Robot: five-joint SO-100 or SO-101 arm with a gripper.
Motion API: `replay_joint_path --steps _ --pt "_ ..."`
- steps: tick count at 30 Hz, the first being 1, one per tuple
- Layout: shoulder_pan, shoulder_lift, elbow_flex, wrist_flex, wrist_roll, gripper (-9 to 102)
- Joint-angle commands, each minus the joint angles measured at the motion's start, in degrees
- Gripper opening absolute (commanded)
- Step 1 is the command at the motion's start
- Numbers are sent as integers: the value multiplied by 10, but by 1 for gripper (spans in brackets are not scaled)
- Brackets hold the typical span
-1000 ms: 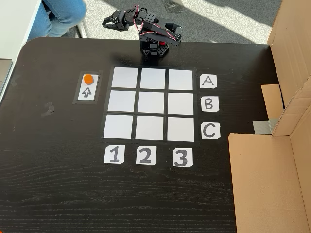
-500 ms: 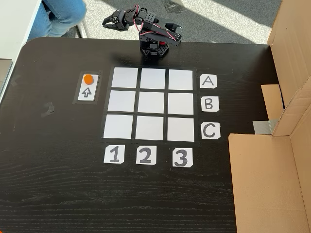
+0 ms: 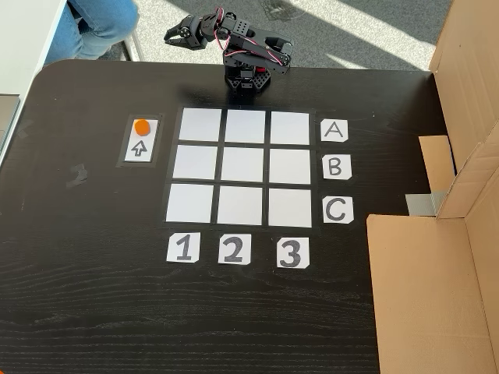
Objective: Pick up the round, orange token and place it in the grid on square A3.
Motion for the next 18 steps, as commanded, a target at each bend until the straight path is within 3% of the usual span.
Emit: replay_joint_path --steps 1,18 --pt "15 5 -2 -9 -2 0" --pt "11 -13 -18 -3 -3 0"
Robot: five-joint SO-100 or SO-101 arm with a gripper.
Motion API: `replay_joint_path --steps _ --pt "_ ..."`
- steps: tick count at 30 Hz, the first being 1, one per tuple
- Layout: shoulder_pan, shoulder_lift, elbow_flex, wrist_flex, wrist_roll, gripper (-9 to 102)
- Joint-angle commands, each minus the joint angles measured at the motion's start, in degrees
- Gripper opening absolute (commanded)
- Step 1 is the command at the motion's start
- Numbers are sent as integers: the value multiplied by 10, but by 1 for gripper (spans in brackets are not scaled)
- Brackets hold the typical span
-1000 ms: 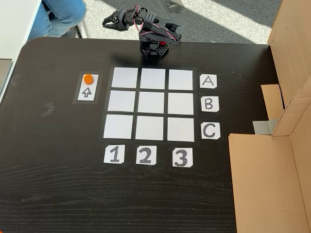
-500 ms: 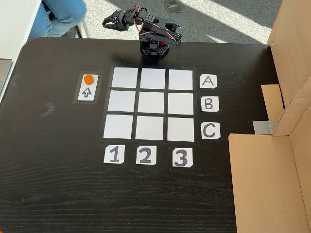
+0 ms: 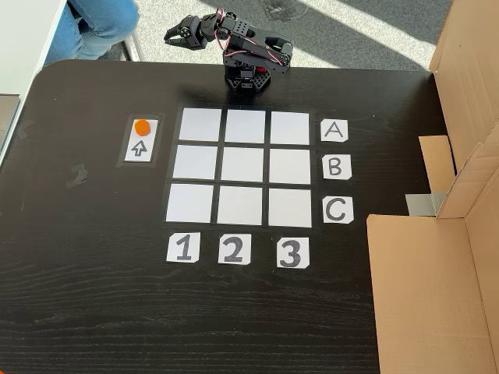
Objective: Pick up the round, orange token and place it in the grid on square A3.
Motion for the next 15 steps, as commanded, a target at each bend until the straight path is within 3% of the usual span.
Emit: replay_joint_path --steps 1,9,15 --pt "7 -52 -43 -8 -6 0" --pt "-50 -313 -253 28 -17 0" --pt "-109 -459 -419 144 -17 3"
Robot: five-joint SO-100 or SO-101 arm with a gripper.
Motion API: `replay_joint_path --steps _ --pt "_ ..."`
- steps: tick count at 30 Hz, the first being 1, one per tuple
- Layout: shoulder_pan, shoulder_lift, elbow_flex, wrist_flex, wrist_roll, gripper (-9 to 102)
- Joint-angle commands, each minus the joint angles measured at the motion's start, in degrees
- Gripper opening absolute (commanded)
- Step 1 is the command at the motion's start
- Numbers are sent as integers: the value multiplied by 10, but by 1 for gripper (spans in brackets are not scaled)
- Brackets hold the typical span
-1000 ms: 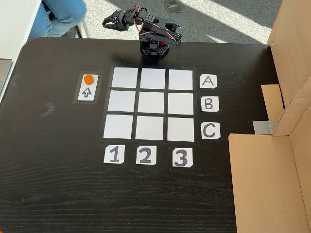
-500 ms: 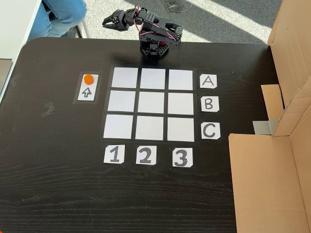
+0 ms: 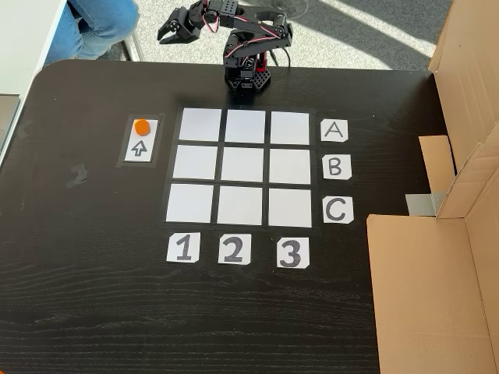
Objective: Pick up the round, orange token and place it in the grid on square A3.
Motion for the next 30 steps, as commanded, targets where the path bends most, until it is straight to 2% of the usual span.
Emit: replay_joint_path --steps 1,16,20,30 --pt "-26 -86 -126 66 -6 5" --pt "-96 -272 -375 253 -16 30" --pt "-110 -324 -452 305 -34 33" --pt "-156 -449 -578 344 -74 39"
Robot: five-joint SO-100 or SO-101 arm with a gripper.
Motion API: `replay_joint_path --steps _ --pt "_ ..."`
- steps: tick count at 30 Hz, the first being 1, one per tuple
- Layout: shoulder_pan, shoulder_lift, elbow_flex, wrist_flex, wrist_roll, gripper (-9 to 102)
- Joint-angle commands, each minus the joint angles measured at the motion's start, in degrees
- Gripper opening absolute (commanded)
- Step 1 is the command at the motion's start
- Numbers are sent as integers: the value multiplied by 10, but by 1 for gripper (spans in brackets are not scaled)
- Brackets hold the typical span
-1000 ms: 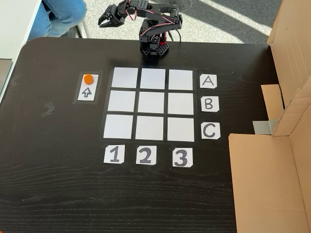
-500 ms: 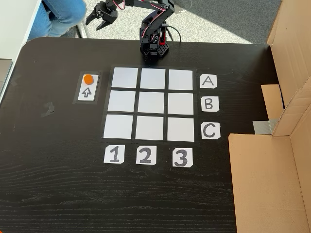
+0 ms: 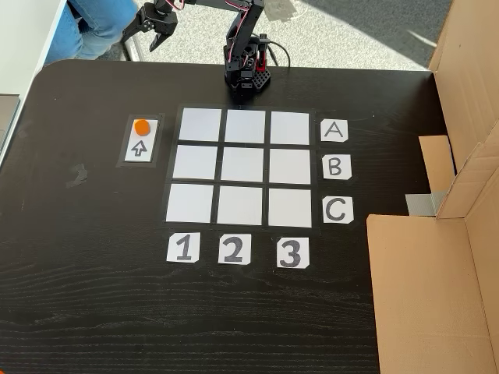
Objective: Pick up the round, orange token and place it in the grid on square A3.
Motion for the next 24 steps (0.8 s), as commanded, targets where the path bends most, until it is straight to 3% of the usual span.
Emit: replay_joint_path --steps 1,8,24 --pt "-13 -44 -55 5 -18 40" --pt "-47 -124 -97 -4 -79 40" --pt "-104 -282 -209 -7 -109 40"
